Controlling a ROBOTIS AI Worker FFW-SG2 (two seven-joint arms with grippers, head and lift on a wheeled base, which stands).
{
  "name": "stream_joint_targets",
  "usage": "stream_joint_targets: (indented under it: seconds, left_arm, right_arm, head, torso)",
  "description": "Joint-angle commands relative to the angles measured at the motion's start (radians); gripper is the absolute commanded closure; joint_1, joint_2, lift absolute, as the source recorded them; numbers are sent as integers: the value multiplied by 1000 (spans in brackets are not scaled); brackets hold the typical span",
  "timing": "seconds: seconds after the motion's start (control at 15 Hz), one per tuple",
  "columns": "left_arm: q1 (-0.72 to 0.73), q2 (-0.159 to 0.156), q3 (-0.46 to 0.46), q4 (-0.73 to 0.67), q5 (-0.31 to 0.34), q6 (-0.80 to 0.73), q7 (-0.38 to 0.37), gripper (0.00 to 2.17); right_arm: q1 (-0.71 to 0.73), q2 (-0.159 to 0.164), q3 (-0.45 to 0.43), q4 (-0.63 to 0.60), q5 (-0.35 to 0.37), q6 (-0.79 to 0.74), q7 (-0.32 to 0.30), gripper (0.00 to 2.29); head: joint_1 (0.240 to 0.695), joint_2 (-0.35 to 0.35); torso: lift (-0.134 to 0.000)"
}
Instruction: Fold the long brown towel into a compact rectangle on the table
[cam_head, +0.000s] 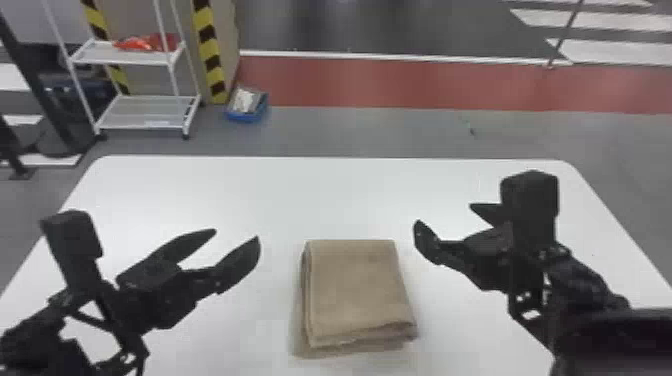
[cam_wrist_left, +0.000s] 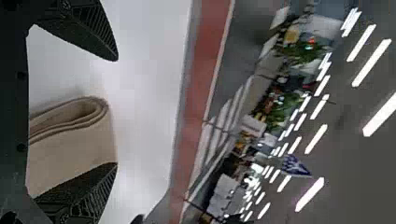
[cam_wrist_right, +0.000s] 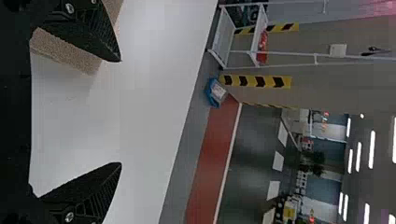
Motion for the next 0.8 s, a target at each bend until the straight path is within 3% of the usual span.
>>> stream_joint_targets:
  seconds: [0.0,0.07,0.2,0.27,0.53,0.73]
  left_arm:
    - [104,-7,-14,57,26,-431,75,80]
    - [144,-17,-21,72,23,-544,109,80]
    - [191,-23,-23,72,-23,-572,153,83]
    - [203,-30,-29,76,-75,-575,207,83]
    - [243,-44,-27,74,-128,-599,285,83]
    - [266,-44,-24,54,-171,-609,305,83]
  right_arm:
    - [150,2,-25,44,-83,-353,-146,73]
    - [199,2,-23,72,-118,-509,-205,73]
    - [240,2,-55,101,-215,-555,-225,73]
    - [245,-2,-57,130,-215,-570,-252,76]
    - [286,-48,-60,192,-272,-779,-257,83]
    - [299,-69,-64,196,-299,-816,-255,83]
  head:
    - [695,-45]
    - [695,-43]
    - [695,-22]
    - [695,2]
    - [695,15]
    - [695,29]
  torso:
    - [-124]
    - [-124]
    - [-124]
    - [-124]
    - [-124]
    - [-124]
